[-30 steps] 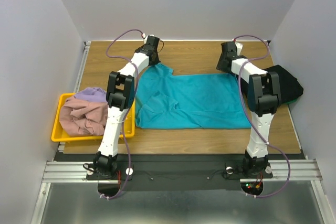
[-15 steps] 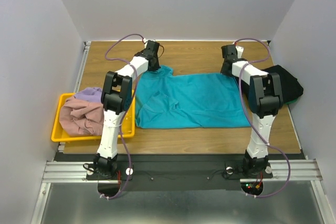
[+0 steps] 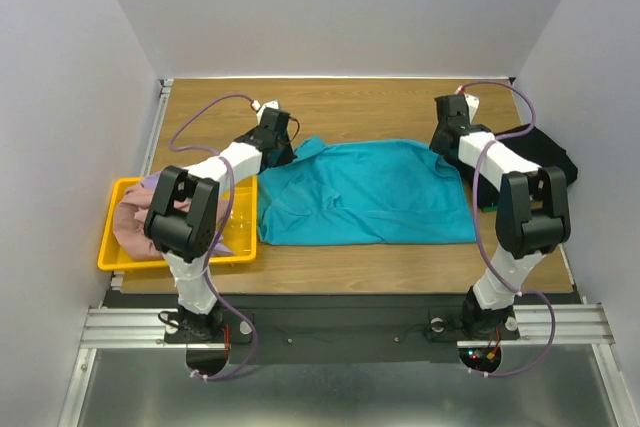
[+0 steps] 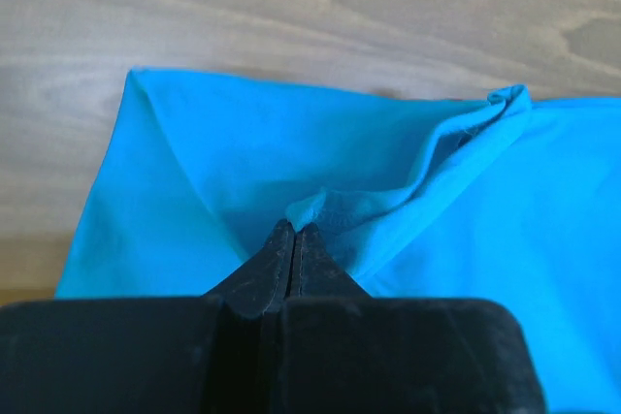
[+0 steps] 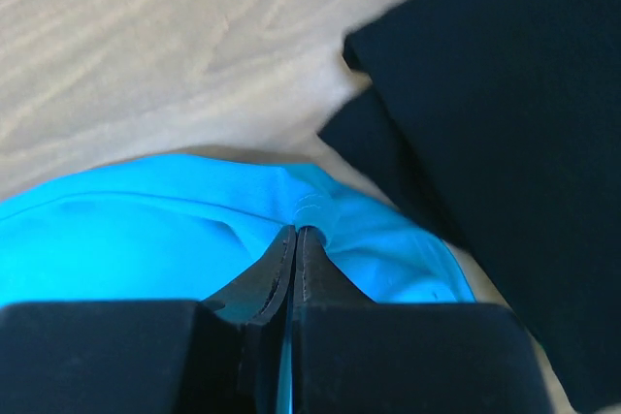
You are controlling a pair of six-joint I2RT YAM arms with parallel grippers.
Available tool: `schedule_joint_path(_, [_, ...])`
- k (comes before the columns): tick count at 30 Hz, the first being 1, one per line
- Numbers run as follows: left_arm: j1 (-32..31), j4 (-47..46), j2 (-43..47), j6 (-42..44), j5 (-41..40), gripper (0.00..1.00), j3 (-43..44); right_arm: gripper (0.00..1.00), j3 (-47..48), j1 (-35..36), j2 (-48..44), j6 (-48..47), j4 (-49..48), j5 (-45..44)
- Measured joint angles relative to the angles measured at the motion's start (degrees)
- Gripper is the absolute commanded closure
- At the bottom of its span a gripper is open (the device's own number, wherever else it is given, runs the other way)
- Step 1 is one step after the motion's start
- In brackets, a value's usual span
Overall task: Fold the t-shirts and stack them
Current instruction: Fold the tshirt
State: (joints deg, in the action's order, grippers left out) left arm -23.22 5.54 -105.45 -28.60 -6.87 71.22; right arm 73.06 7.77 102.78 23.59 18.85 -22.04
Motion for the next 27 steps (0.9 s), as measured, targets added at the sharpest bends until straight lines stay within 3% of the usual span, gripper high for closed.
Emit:
schedule_joint_path(15, [-4.8,-3.9,22.9,-5.5,-1.2,1.0,-22.9,1.0,-14.1,0.0,-17.3,0.2,0.2,-1.7])
schedule_joint_path(27, [-6.8,-5.7,30.5,-9.3,-1.2,1.0,-32.3,0.99,-19.9,0.0,-22.1,-0.9,0.2,-2.6])
